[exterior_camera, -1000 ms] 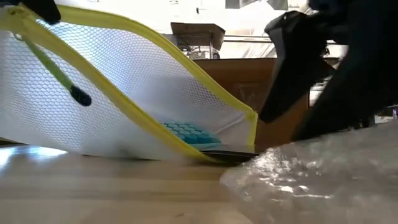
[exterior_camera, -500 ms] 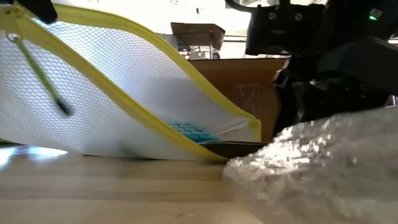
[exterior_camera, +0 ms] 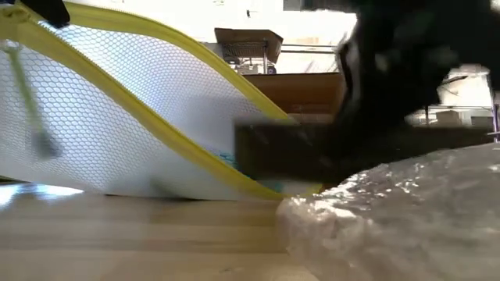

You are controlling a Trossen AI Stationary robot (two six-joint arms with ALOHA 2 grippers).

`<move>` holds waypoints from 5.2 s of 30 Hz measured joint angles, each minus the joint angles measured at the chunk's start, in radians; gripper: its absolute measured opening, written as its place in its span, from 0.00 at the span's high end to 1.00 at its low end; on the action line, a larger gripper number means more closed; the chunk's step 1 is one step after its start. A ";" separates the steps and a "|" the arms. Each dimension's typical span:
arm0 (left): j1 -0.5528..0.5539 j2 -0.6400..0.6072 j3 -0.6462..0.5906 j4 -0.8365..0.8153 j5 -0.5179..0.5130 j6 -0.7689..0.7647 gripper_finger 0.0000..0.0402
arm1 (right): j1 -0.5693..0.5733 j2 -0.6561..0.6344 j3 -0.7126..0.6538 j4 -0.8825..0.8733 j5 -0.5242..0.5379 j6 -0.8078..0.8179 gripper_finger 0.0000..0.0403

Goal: Unpack boxes
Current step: Put the black pen pack into the transparent zipper bag, then put the blue scented candle into the transparent zipper bag

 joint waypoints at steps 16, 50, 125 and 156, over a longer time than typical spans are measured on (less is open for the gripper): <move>-0.003 -0.009 -0.001 0.004 -0.007 -0.001 1.00 | -0.114 0.044 -0.063 0.871 0.174 -0.852 0.94; -0.003 -0.014 -0.001 -0.123 -0.033 -0.103 1.00 | -0.242 0.044 -0.069 0.819 -0.131 -0.810 0.23; -0.177 0.120 0.098 -0.372 -0.142 -0.636 1.00 | -0.361 -0.292 -0.367 0.719 -0.294 -0.282 0.88; 0.041 0.048 0.125 -0.606 0.066 -0.662 0.61 | -0.656 -0.364 0.193 -0.157 -0.285 -0.761 0.66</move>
